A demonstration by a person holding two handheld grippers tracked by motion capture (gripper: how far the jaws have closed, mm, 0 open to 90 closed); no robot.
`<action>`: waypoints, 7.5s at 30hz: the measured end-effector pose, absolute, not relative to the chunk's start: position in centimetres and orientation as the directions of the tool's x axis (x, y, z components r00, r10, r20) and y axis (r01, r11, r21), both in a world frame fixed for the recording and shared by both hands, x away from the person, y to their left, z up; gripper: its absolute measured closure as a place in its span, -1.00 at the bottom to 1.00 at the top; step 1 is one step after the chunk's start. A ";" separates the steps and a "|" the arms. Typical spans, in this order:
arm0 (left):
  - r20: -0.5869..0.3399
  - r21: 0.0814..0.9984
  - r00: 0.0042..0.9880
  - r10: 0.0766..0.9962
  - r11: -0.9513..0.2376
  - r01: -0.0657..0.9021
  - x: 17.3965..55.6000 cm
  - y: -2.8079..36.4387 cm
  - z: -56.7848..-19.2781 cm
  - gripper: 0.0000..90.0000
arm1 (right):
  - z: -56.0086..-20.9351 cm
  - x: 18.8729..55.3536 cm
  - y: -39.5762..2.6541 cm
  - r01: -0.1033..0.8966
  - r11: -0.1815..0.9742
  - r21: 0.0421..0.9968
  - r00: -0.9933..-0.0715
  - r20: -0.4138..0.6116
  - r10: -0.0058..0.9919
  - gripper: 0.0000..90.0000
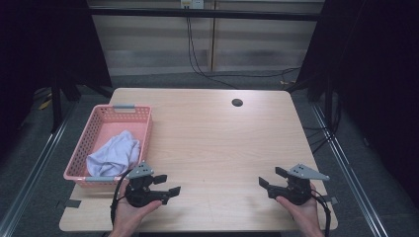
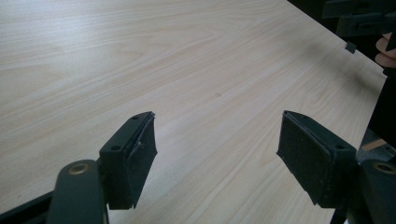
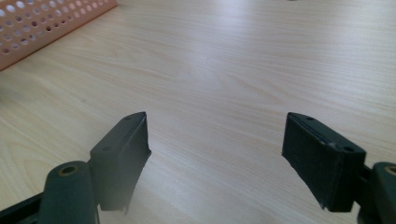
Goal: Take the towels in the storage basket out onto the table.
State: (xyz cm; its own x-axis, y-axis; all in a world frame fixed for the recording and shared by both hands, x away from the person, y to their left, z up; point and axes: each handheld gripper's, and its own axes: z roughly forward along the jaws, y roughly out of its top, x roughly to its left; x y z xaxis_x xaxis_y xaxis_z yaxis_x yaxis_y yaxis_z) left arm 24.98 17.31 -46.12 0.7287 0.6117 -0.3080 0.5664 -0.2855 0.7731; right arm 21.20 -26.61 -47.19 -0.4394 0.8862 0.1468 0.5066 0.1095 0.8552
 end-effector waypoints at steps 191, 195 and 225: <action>-0.180 0.814 0.522 0.834 -0.172 0.555 33.7 33.3 -31.7 0.51 | -47.9 22.2 -24.4 0.545 0.277 0.791 -0.570 0.108 0.814 -0.42; -0.174 0.822 0.518 0.838 -0.166 0.545 33.6 33.4 -31.1 0.50 | -47.9 22.1 -24.4 0.547 0.276 0.790 -0.570 0.110 0.814 -0.42; -0.140 0.875 0.525 0.840 -0.143 0.462 31.9 34.0 -27.1 0.50 | -47.8 22.1 -24.5 0.545 0.268 0.795 -0.570 0.117 0.813 -0.43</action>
